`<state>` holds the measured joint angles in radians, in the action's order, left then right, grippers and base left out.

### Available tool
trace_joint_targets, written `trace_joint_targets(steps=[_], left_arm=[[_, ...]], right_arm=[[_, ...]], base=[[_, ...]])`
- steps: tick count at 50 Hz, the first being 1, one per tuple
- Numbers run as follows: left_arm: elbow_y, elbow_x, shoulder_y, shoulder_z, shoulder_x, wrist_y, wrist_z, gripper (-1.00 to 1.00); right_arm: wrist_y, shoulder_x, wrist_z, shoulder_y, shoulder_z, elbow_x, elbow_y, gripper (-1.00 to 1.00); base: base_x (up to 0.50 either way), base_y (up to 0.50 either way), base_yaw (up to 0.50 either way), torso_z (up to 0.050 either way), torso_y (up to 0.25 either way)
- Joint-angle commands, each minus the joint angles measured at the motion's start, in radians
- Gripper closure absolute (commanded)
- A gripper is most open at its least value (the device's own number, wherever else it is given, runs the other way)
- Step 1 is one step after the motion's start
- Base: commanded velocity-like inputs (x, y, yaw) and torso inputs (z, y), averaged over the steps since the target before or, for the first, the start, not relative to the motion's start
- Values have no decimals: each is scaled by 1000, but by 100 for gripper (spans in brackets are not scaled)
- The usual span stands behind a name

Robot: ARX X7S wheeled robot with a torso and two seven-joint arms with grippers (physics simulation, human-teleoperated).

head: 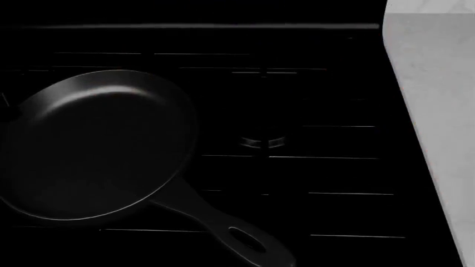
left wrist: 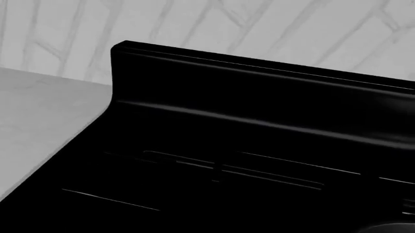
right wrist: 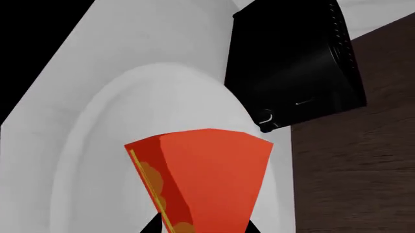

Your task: Pick the cheese from the pan and place it in the bowl.

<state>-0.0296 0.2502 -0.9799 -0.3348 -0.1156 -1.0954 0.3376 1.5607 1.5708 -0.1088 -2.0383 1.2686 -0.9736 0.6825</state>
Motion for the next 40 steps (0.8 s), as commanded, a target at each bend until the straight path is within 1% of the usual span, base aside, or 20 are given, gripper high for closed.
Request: trace_joint_targets(steps=[1, 7, 17, 40], left_arm=[[-26, -2, 112, -3, 50, -16, 8, -100], [-24, -8, 108, 7, 49, -19, -2, -100], [-31, -19, 114, 19, 48, -28, -13, -100], [-67, -42, 132, 26, 39, -54, -34, -100]], right_arm=[[9, 0, 8, -12, -20, 31, -23, 100], [-28, 0, 89, 15, -2, -31, -66, 100], [-69, 0, 158, 54, 22, -74, -107, 100], [-105, 0, 222, 86, 27, -129, -140, 100]], base=[[0, 0, 0, -13, -12], [10, -2, -3, -13, -6], [9, -3, -1, -13, -6], [7, -1, 0, -13, -6]])
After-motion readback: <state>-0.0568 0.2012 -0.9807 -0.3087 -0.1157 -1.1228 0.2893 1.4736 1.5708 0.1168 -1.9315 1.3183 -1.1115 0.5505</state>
